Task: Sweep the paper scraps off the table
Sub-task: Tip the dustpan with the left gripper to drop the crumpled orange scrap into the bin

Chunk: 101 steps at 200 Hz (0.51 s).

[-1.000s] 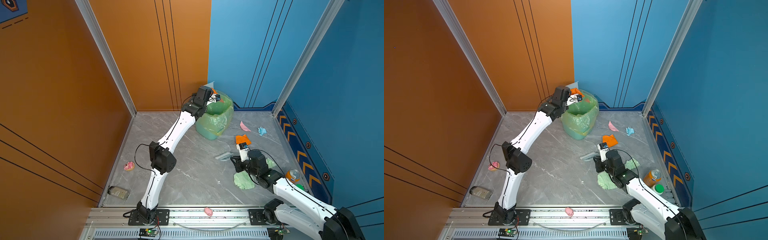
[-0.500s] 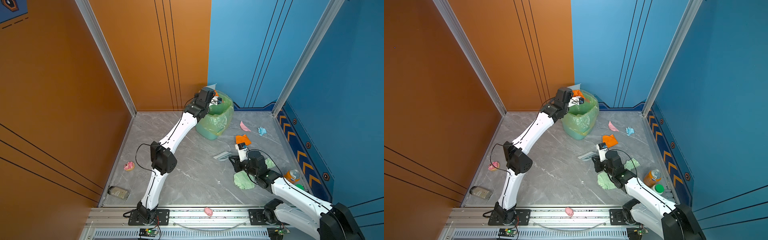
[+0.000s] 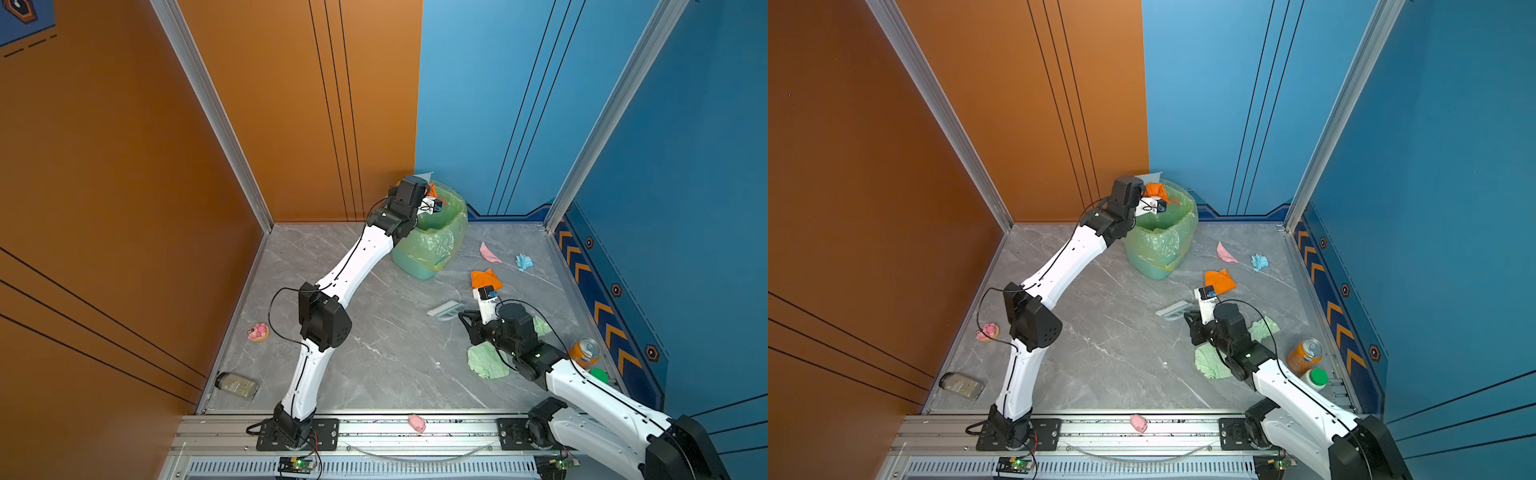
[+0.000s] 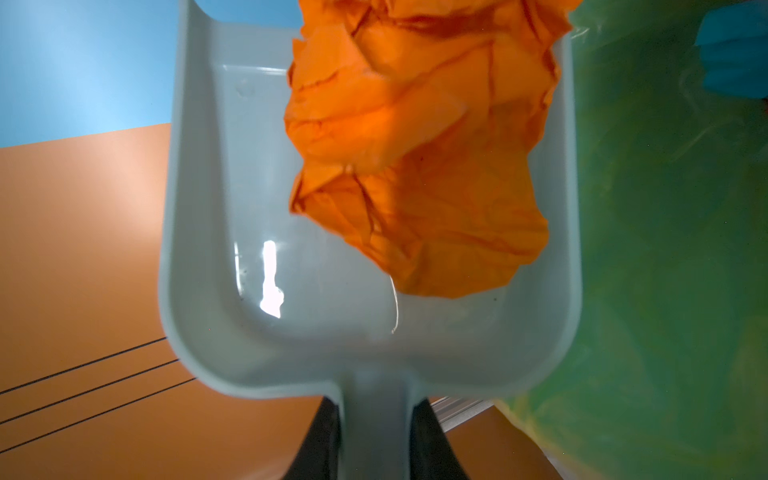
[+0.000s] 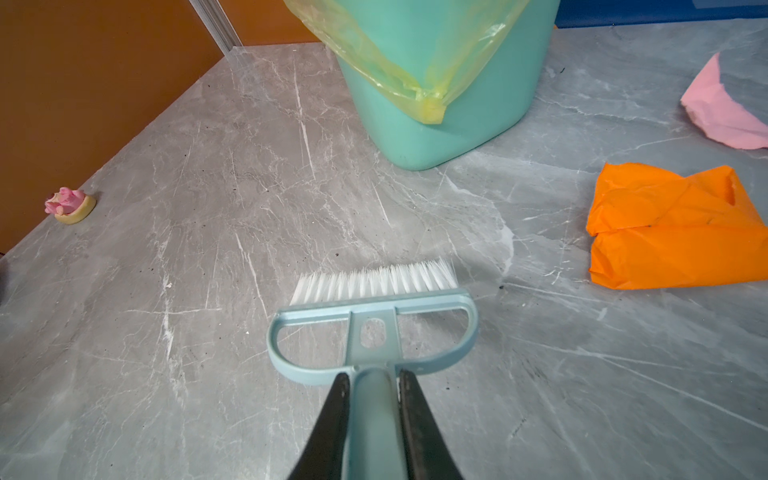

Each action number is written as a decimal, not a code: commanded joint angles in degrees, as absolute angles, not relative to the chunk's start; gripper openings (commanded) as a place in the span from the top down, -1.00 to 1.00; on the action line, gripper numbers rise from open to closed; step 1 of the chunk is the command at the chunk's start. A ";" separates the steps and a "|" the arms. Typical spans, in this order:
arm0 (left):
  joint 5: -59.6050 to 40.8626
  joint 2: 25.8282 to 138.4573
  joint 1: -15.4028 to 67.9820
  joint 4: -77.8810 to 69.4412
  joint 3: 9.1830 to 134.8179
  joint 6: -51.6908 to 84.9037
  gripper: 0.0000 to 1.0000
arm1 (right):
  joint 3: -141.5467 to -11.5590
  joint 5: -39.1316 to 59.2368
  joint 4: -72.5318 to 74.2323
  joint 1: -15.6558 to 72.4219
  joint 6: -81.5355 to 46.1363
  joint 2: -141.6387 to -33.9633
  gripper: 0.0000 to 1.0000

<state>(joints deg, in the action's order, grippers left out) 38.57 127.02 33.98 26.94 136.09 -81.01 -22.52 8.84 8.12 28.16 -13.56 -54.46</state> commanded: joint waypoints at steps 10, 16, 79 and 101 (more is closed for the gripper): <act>40.24 123.47 34.12 23.50 134.40 -85.52 1.00 | -22.15 9.01 8.89 28.21 -13.80 -54.43 1.00; 40.22 123.20 34.02 23.09 134.15 -85.91 1.00 | -22.27 9.01 9.04 28.30 -13.79 -54.57 1.00; 41.04 122.00 33.57 20.57 133.20 -87.41 1.00 | -22.85 9.08 9.76 29.00 -13.73 -56.06 1.00; 40.87 121.78 33.23 20.30 133.92 -85.41 1.00 | -22.95 8.94 10.00 29.20 -13.78 -56.50 1.00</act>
<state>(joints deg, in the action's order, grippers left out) 39.68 124.38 33.80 22.76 133.93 -86.78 -22.52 8.86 8.19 28.62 -13.56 -55.96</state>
